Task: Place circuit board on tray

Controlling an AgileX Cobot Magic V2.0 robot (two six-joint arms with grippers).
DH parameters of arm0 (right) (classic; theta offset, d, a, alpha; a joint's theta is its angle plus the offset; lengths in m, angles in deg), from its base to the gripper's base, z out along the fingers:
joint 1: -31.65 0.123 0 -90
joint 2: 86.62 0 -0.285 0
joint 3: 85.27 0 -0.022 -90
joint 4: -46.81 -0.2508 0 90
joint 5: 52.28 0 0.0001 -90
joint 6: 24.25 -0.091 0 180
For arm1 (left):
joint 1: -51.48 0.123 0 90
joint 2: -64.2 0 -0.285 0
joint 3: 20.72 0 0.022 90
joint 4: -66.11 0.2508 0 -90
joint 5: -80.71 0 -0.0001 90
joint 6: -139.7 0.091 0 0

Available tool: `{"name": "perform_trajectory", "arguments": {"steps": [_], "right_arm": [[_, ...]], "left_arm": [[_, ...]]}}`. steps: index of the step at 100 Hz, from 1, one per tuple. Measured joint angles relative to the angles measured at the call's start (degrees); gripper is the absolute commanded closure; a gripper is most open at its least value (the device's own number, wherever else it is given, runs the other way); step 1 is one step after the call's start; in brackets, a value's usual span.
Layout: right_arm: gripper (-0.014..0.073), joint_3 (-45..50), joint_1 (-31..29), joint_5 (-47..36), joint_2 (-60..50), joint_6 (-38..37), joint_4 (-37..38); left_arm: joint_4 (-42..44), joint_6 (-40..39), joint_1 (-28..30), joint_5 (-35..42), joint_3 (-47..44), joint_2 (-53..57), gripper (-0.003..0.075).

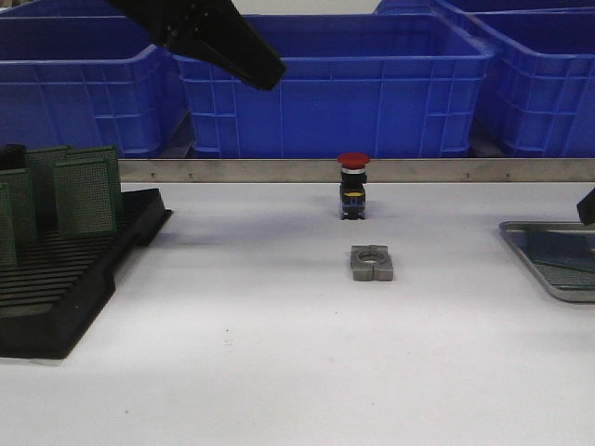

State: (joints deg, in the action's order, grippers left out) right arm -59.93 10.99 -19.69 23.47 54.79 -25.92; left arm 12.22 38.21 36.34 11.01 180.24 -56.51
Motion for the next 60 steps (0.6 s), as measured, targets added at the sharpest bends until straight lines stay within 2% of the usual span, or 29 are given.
{"name": "perform_trajectory", "arguments": {"steps": [6, 17, 40, 60], "right_arm": [[0.0443, 0.0, 0.0, 0.51, -1.58, 0.0, 1.69], [0.066, 0.0, 0.0, 1.8, -4.79, 0.0, 3.22], [0.0655, 0.0, 0.79, 4.52, -12.03, 0.0, 4.08], [0.0655, 0.17, 6.32, 1.48, -18.37, 0.0, 4.3]], "left_arm": [[0.0, -0.87, 0.0, 0.0, 0.61, 0.0, 0.0416], [0.0, -1.62, 0.31, 0.0, 2.4, 0.0, 0.0739], [0.0, -7.69, 3.24, -0.12, 5.72, 0.0, 0.0741], [0.97, -13.25, 6.84, -0.12, 7.01, 1.01, 0.0741]]}}
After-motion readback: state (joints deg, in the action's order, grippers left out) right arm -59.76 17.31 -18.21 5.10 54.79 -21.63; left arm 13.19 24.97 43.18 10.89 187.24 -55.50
